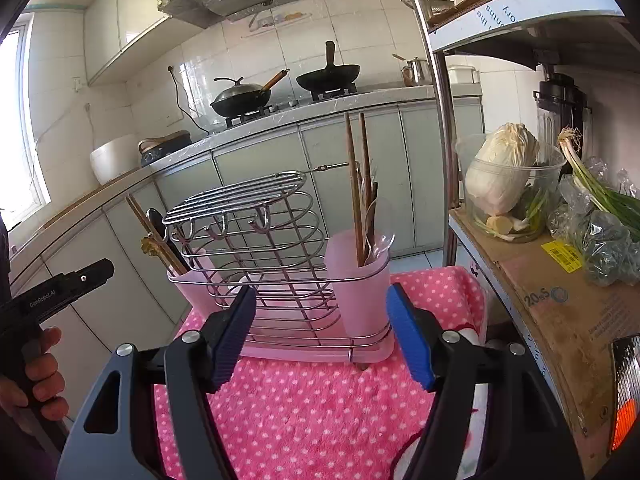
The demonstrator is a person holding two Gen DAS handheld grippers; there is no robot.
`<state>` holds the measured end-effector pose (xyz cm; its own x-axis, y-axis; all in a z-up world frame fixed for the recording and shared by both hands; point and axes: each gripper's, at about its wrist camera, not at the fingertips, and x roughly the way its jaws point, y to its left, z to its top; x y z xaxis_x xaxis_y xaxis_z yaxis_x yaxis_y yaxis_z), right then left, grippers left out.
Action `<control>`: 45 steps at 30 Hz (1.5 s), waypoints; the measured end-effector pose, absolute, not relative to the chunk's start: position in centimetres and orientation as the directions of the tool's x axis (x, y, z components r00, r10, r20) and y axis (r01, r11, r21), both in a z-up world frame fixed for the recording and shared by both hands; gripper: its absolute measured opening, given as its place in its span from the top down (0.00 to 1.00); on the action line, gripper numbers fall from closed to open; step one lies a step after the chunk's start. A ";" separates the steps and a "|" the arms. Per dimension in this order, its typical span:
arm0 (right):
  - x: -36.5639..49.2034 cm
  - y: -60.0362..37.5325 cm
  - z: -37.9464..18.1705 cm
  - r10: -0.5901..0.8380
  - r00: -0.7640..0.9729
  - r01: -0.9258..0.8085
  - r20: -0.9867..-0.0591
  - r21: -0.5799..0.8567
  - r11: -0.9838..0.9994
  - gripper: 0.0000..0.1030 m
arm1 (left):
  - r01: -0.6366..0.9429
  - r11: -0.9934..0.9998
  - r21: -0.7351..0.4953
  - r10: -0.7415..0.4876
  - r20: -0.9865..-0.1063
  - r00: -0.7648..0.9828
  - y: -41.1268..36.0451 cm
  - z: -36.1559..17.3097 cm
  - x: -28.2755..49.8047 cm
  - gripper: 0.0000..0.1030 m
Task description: Organize utensils
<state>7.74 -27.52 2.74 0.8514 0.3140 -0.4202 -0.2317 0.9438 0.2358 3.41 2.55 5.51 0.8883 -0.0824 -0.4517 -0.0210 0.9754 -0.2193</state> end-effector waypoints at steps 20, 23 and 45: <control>4.2 -25.5 3.6 0.318 0.855 -0.267 -0.410 0.176 0.947 0.32 | -0.029 0.989 -0.143 -0.041 -0.466 0.884 -0.1 4.2 1.2 0.72; 3.9 -25.1 3.4 0.316 0.854 -0.273 -0.413 0.160 0.949 0.32 | -0.029 0.990 -0.137 -0.038 -0.467 0.883 -0.3 4.1 0.9 0.72; 3.4 -23.9 3.2 0.306 0.855 -0.277 -0.418 0.131 0.952 0.32 | -0.025 0.991 -0.131 -0.041 -0.478 0.877 -0.5 3.6 0.5 0.72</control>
<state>3.42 -23.93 3.21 0.8555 0.3060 -0.4178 -0.2767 0.9520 0.1308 0.51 -0.47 3.59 0.8775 -0.0408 -0.4779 -0.0254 0.9910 -0.1313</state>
